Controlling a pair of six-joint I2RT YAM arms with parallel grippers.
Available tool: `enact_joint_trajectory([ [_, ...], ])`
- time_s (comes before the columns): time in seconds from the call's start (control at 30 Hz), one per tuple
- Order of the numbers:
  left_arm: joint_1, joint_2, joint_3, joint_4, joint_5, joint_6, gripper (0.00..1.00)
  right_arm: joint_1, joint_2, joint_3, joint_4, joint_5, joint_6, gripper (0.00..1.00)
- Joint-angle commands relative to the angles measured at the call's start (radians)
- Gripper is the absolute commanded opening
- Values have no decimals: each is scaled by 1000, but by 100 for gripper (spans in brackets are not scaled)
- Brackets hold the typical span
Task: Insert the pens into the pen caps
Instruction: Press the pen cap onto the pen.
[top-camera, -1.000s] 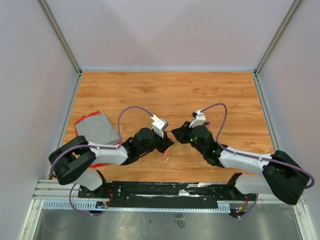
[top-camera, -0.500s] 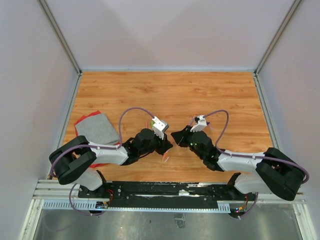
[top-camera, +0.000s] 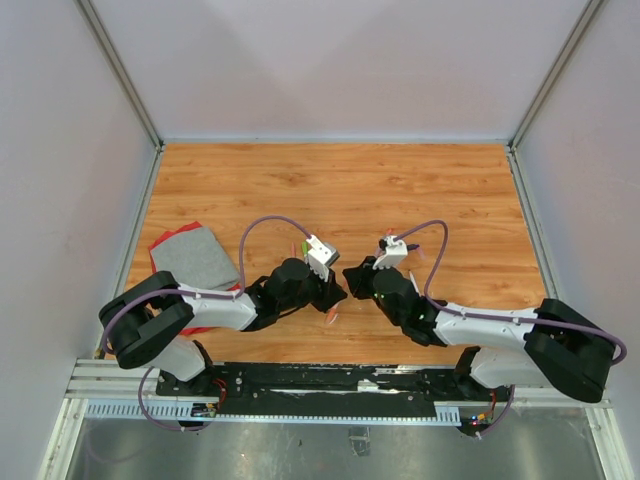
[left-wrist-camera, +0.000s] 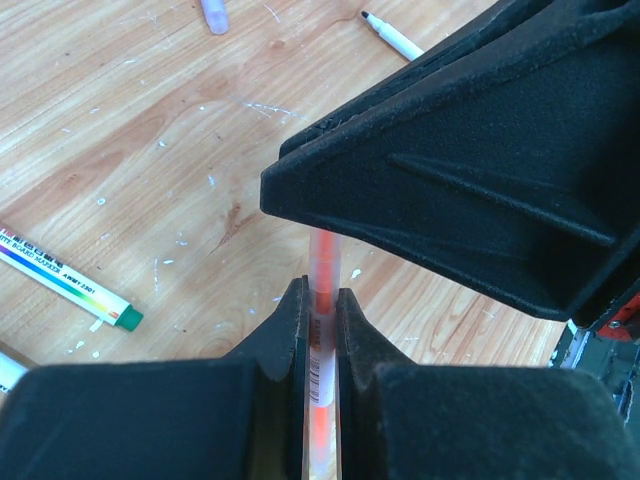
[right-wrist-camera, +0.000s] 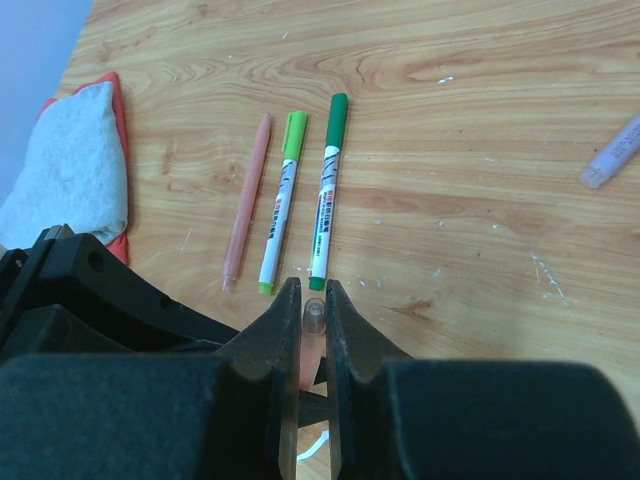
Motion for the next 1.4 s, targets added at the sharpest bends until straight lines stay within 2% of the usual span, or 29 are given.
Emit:
enact_joint_trajectory([
  [0.0,17,-28,52,282,-104,10,1,93,22,-14,-166,-175,-20,0],
  [0.23,17,-28,49,283,-109,10,1,87,98,-69,-13,-267,147,1],
  [0.37,17,-33,48,282,-111,11,1,87,129,-76,46,-295,168,1],
  [0.47,17,-35,48,281,-111,12,1,86,103,-63,30,-280,137,1],
  [0.63,17,-36,48,280,-109,12,1,83,-21,23,-149,-195,28,2],
  [0.7,17,-36,48,280,-109,12,1,74,-61,54,-194,-175,-7,5],
  [0.87,17,-34,49,280,-108,12,1,44,-114,92,-213,-154,-59,20],
  [1.07,17,-30,51,280,-103,11,0,42,-232,145,-306,-27,-189,39],
  [1.37,17,-32,65,255,-117,-8,1,41,-491,114,-507,152,-305,48],
])
